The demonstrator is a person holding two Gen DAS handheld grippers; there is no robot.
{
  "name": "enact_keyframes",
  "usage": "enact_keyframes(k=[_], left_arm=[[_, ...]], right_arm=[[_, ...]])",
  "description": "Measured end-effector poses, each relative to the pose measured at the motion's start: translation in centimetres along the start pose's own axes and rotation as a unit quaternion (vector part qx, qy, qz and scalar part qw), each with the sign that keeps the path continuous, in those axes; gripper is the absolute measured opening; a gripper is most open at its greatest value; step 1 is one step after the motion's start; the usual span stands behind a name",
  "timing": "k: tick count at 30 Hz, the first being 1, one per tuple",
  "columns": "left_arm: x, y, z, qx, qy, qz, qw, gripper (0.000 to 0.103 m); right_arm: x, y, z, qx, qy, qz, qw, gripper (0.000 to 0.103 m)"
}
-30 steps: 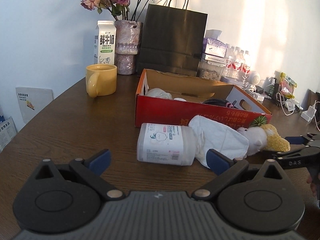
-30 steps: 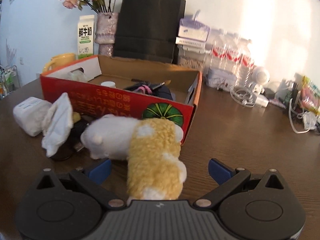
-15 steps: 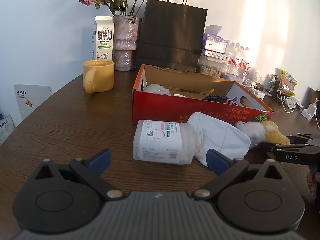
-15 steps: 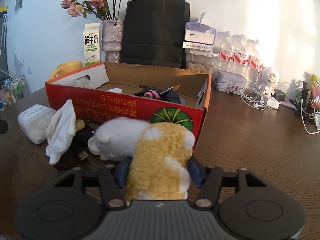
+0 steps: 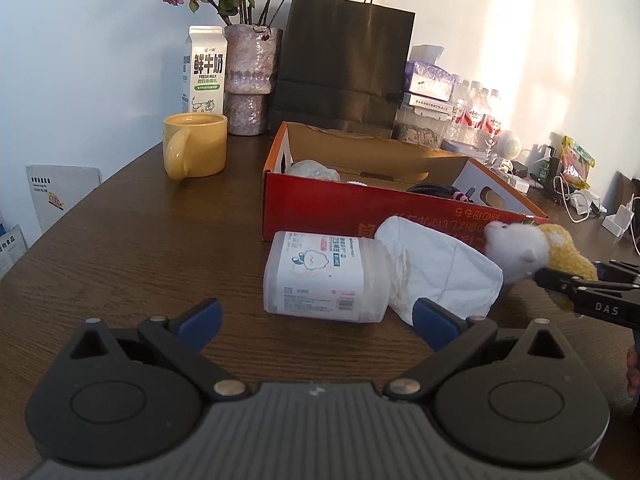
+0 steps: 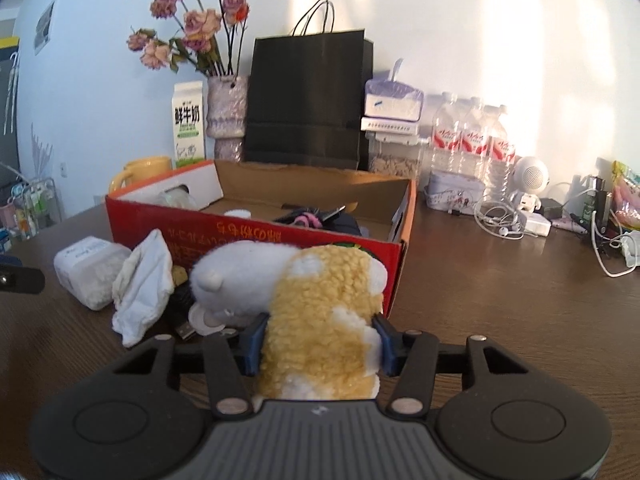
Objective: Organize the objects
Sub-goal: 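Grasp the yellow-white plush dog with the right tool while the left tool grasps the white pill bottle, then carry the plush dog and pill bottle over the box and lower them in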
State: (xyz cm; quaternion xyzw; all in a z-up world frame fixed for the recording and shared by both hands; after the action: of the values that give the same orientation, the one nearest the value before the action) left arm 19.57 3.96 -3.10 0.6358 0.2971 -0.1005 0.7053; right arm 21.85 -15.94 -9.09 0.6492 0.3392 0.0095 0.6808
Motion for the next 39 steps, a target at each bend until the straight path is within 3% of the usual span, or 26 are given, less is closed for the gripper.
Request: enact_keyframes(k=[8,14,21,23,24,25,32,39], left_arm=[[1.3,0.7,1.4,0.019,0.0,0.002,0.9998,0.103],[3.5,1.8,2.8,0.044,0.014,0.009,0.9989,0.103],[6.5,2.2,3.1,0.047,0.029,-0.011,0.9984,0.103],[6.9,2.1,3.1,0.044,0.029,-0.013,0.9985,0.1],[7.0,2.1,3.1,0.042,0.026,-0.015,0.9987,0.093],[7.1,2.1,3.1,0.04,0.023,-0.016,0.9988,0.083],[6.2,1.7,2.7,0.026,0.012,-0.003,0.9996,0.083],[2.9,1.7,1.2,0.007,0.021,0.043,0.9989,0.083]], right_arm=[[-2.1,-0.2,-0.1,0.016,-0.021,0.043,0.999,0.051],[-2.3,-0.2,-0.2,0.014,-0.021,0.046,0.999,0.051],[-2.4,-0.3,-0.2,0.016,-0.02,0.046,0.999,0.051],[-2.3,-0.3,-0.2,0.015,-0.021,0.046,0.999,0.051],[-2.3,-0.3,-0.3,0.015,-0.02,0.046,0.999,0.051],[-2.3,-0.3,-0.3,0.015,-0.02,0.045,0.999,0.051],[-2.3,-0.3,-0.3,0.016,-0.02,0.045,0.999,0.051],[-2.3,-0.3,-0.3,0.015,-0.02,0.045,0.999,0.051]])
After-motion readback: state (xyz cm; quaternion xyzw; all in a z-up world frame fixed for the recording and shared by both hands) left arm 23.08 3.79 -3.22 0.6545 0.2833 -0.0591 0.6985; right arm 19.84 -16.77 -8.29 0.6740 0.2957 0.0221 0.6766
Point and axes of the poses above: each gripper's, at about its wrist camera, not at the fingertips, and x roughly the way its jaws point, z to its right, y to its top, the point moved 3 cm from there along x, roughly the way its jaws point, and after that the axes turned 13 degrees about y, right-handed, at the moved point
